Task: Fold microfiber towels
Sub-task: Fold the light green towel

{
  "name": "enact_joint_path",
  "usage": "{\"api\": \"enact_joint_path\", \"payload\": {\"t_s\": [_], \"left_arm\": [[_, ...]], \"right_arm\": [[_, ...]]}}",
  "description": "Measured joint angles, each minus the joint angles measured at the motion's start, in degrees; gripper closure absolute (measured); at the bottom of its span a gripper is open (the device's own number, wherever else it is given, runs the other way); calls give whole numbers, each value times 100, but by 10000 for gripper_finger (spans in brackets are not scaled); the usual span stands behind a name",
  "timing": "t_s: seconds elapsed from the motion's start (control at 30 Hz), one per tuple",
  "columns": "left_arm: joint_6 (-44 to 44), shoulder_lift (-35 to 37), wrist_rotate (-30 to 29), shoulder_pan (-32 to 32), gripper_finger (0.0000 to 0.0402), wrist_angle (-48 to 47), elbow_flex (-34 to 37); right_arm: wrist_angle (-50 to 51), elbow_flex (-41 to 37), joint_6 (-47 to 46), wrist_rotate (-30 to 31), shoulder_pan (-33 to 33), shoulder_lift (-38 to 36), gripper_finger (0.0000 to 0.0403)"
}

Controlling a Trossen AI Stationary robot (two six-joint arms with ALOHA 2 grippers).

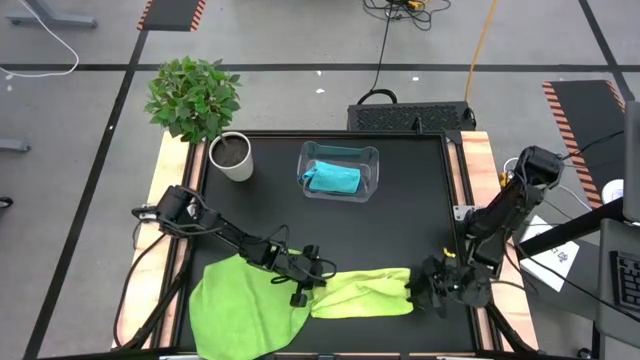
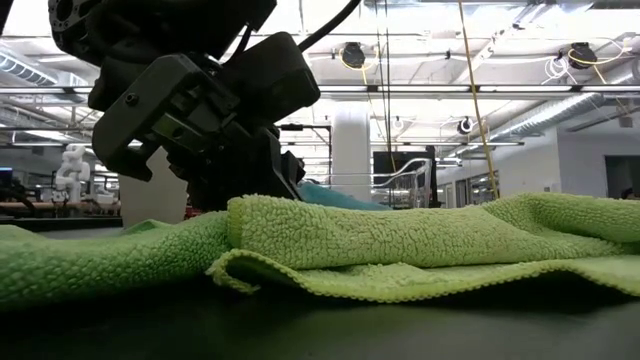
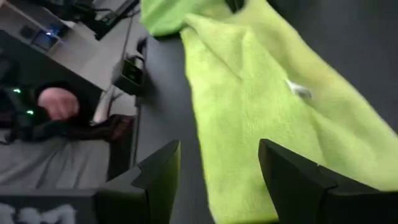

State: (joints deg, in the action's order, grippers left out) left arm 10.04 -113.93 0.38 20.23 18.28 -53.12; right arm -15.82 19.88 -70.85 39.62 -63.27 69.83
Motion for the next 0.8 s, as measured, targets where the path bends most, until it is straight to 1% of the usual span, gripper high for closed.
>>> {"api": "enact_joint_path", "payload": {"t_s": [0.07, 0.2, 0.37, 0.6, 0.8], "left_arm": [[-34, -2, -4, 0, 371, 57, 3], [-88, -9, -35, 0, 371, 166, 10], [-67, -15, -48, -2, 371, 216, 11], [59, -15, -90, -2, 371, 300, 11], [44, -20, -105, -37, 371, 358, 11]], "right_arm": [[85, -2, -201, 237, -203, 199, 195], [178, -2, -123, 558, -412, 487, 195], [162, -2, -292, 533, -460, 819, 195], [150, -2, -1018, 486, -397, 1332, 195], [-3, -2, -734, 537, -259, 1391, 195]]}}
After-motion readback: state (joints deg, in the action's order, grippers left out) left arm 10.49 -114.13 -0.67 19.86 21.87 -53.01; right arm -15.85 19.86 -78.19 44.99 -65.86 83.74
